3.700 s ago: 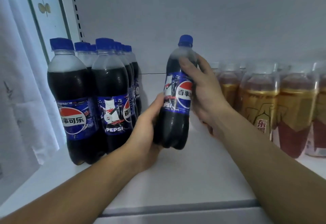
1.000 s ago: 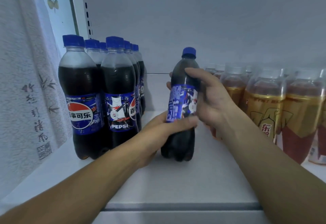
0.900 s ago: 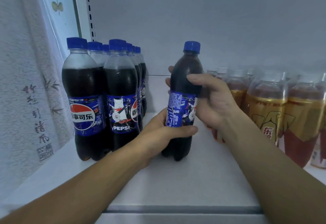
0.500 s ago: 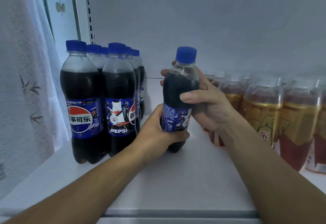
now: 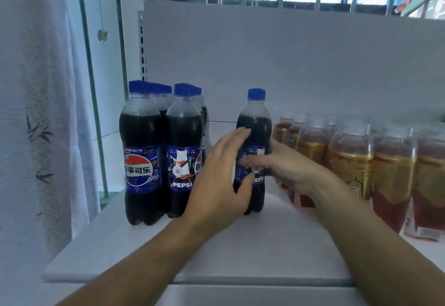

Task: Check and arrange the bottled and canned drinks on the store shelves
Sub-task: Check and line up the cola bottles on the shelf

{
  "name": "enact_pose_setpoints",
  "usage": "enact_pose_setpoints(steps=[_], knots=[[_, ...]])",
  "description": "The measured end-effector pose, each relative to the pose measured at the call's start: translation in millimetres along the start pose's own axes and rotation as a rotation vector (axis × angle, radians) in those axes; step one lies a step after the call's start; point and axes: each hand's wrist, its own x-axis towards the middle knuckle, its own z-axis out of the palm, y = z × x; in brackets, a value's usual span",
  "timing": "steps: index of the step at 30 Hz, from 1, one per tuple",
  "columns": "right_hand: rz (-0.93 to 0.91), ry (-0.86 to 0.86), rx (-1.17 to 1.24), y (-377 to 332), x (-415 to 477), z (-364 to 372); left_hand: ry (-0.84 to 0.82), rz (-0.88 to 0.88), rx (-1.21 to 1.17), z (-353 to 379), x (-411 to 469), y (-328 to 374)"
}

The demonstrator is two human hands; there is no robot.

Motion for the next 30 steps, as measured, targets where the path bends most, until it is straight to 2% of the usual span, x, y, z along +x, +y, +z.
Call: enact_pose_setpoints(steps=[4, 6, 9, 12, 18, 22, 30], knots=[[0.145, -0.045, -0.303, -6.1, -9.2, 1.0, 0.089, 0.317, 0.313, -32.7, -2.1, -5.5], [0.184, -0.032, -0.373, -12.1, -9.1, 3.9, 0.098, 0.364, 0.484, -47.0, -1.9, -17.2], [0.18, 0.025, -0.383, -16.1, -0.5, 13.1, 0.067, 0.345, 0.588, -54.7, -6.2, -32.4], [0.162, 0.121, -0.324, -12.0, 13.4, 27.0, 0.049, 0.336, 0.6, -53.1, -14.4, -42.4], [0.185, 0.289, -0.273, 7.5, 67.0, 41.5, 0.133, 0.205, 0.468, -57.7, -19.3, -45.8], [0.188, 0.403, -0.292, 24.5, 103.0, 46.6, 0.146, 0.218, 0.486, -54.1, -20.2, -49.3], [0.158, 0.514, -0.28, 39.1, 142.1, 60.2, 0.157, 0.256, 0.469, -53.5, -20.3, -52.3]])
